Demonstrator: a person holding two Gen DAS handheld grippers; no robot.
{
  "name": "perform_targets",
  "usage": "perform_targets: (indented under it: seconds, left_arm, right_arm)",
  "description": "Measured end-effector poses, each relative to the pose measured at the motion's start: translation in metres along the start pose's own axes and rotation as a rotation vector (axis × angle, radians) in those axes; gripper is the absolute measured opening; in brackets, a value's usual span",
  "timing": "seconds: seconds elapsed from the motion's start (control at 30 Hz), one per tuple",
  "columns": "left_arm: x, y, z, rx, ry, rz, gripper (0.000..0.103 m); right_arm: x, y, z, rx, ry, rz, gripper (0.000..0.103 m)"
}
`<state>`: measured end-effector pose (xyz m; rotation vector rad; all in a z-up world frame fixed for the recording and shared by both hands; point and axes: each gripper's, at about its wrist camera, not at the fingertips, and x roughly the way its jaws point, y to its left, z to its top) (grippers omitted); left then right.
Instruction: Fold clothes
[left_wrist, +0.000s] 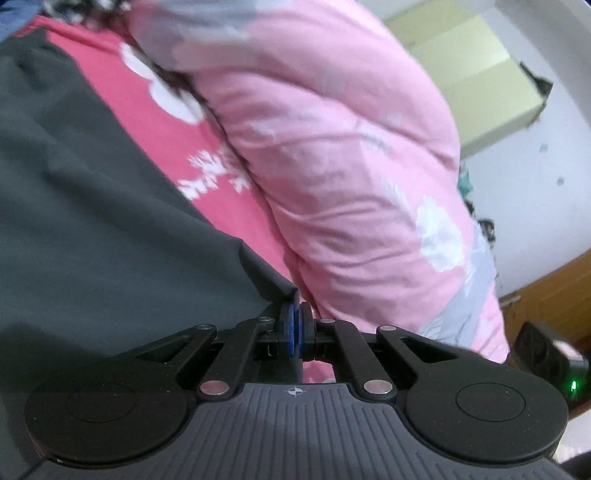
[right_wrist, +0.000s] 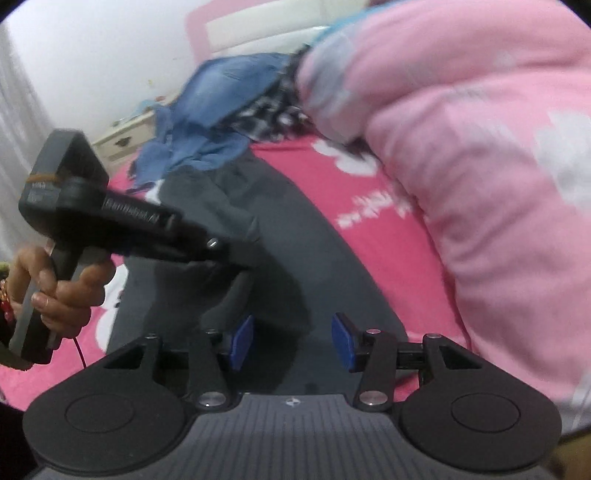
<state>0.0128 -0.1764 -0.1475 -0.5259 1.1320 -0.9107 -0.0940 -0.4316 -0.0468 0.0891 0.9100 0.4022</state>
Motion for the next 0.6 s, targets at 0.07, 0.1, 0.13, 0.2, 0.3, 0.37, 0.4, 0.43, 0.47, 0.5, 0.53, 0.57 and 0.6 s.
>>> perform_targets:
  seconds: [0.07,0.1,0.13,0.2,0.3,0.37,0.4,0.43,0.47,0.5,0.53,0.57,0.6]
  left_arm:
    - [0.023,-0.003,0.005,-0.001,0.045,0.012,0.000]
    - [0.035,-0.004,0.007,-0.002,0.068,0.018,0.002]
    - [0.047,-0.006,0.010,-0.002,0.090,0.024,0.005]
    - [0.068,-0.005,0.012,-0.023,0.138,0.035,0.022]
    - [0.084,0.005,0.008,-0.087,0.186,0.038,0.039]
    - [0.084,0.008,0.007,-0.107,0.182,0.029,0.047]
    - [0.079,0.007,0.008,-0.110,0.171,0.020,0.050]
    - [0.073,0.006,0.009,-0.111,0.160,0.011,0.052]
    - [0.067,0.006,0.010,-0.113,0.149,0.001,0.053]
    - [0.059,0.004,0.011,-0.114,0.135,-0.010,0.055]
    - [0.047,0.003,0.011,-0.109,0.119,-0.016,0.057]
    - [0.034,0.002,0.011,-0.102,0.101,-0.020,0.059]
    - [0.021,0.002,0.010,-0.095,0.084,-0.023,0.061]
  right_arm:
    - [0.004,-0.012,-0.003,0.044,0.003,-0.006,0.050]
    - [0.007,-0.018,-0.004,0.060,0.009,-0.011,0.050]
    - [0.011,-0.024,-0.005,0.077,0.014,-0.017,0.050]
    - [0.018,-0.035,-0.008,0.109,0.026,-0.028,0.050]
    - [0.031,-0.050,-0.014,0.173,0.059,-0.017,0.050]
    - [0.037,-0.058,-0.018,0.203,0.080,-0.016,0.050]
    - [0.039,-0.061,-0.020,0.208,0.087,-0.022,0.050]
    - [0.038,-0.063,-0.022,0.210,0.087,-0.031,0.050]
    - [0.038,-0.065,-0.023,0.212,0.088,-0.040,0.050]
    - [0.038,-0.066,-0.024,0.214,0.088,-0.049,0.050]
    - [0.037,-0.069,-0.023,0.221,0.082,-0.058,0.050]
    - [0.037,-0.071,-0.022,0.234,0.077,-0.060,0.050]
    - [0.037,-0.073,-0.020,0.247,0.072,-0.061,0.050]
